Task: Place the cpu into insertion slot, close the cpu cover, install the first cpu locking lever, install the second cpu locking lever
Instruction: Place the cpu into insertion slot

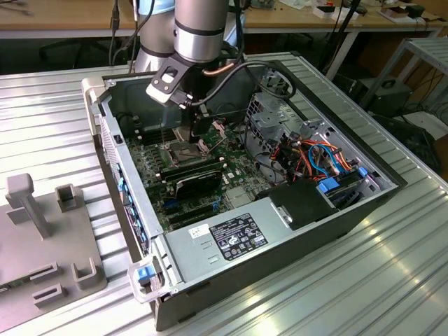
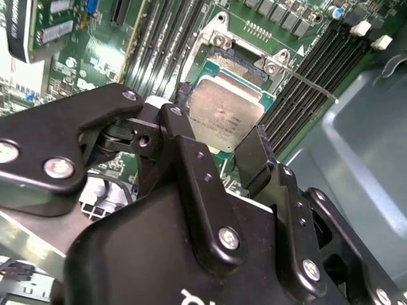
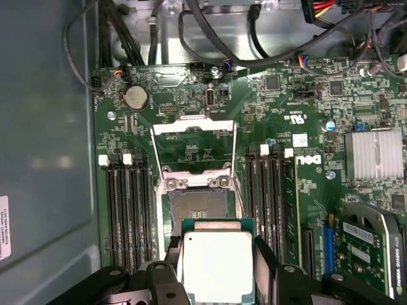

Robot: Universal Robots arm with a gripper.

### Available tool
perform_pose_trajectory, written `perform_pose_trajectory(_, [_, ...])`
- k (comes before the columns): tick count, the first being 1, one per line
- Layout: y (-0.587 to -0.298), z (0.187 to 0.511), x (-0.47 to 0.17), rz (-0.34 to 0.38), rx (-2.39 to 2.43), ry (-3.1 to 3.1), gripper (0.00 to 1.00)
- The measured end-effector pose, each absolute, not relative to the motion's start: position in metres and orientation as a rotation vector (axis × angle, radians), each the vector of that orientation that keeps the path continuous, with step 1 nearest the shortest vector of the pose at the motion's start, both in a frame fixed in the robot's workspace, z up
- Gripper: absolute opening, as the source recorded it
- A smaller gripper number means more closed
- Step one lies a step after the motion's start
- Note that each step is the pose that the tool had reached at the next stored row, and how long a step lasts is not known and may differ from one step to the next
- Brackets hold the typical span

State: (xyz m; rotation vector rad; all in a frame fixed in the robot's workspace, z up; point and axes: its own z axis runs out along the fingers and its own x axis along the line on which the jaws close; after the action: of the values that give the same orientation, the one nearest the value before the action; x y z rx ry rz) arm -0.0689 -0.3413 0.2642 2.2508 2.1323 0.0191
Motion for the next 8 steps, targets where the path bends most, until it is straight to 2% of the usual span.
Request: perform_pose_trajectory(8, [-0.3389,0.2591,-0.0651,0.021,2.233,2.152,0.54])
